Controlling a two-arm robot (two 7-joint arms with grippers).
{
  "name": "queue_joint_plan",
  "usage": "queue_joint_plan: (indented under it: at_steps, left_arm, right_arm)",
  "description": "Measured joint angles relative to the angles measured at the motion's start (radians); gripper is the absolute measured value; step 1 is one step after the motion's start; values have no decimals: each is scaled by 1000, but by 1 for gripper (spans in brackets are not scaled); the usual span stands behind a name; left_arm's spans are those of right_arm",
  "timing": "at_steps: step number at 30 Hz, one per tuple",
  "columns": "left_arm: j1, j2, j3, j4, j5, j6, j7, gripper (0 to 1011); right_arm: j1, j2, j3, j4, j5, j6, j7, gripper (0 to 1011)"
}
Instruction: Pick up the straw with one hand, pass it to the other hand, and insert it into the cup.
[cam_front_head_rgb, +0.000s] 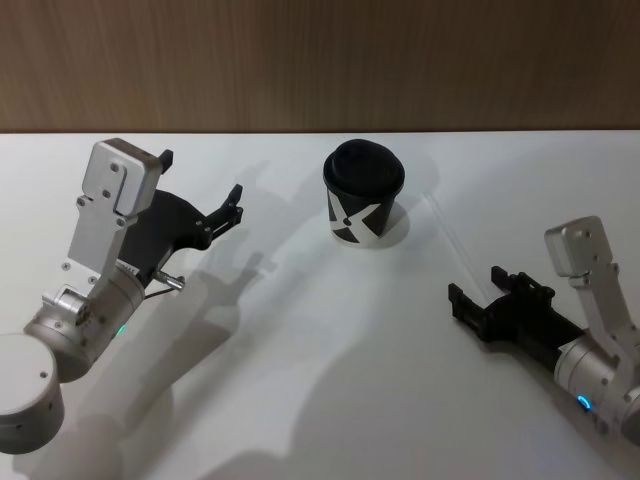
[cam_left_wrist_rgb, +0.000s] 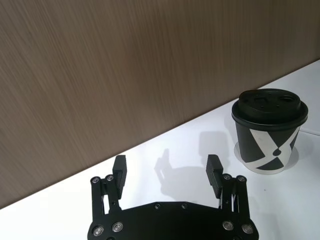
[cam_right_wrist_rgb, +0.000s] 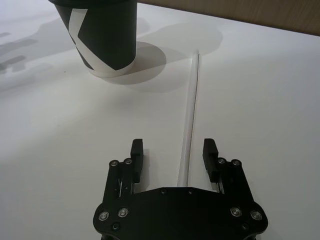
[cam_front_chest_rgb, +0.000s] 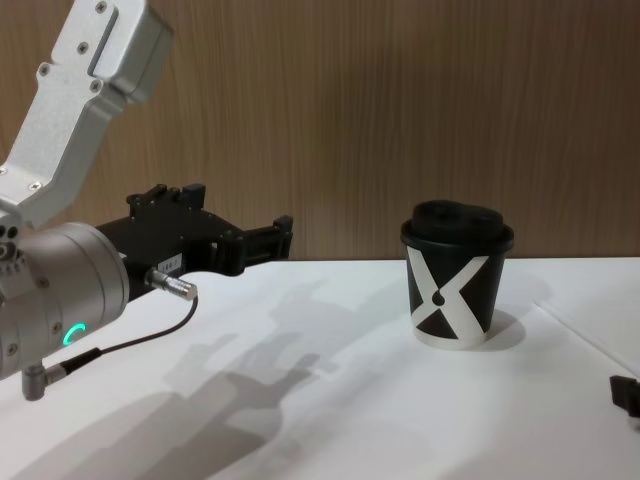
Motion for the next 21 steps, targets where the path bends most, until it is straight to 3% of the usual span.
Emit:
queue_joint_plan:
  at_steps: [21]
  left_arm:
    - [0,0,0,0,0,0,0,1000]
  right_arm:
    - [-1,-2,2,0,-2,4,0,87]
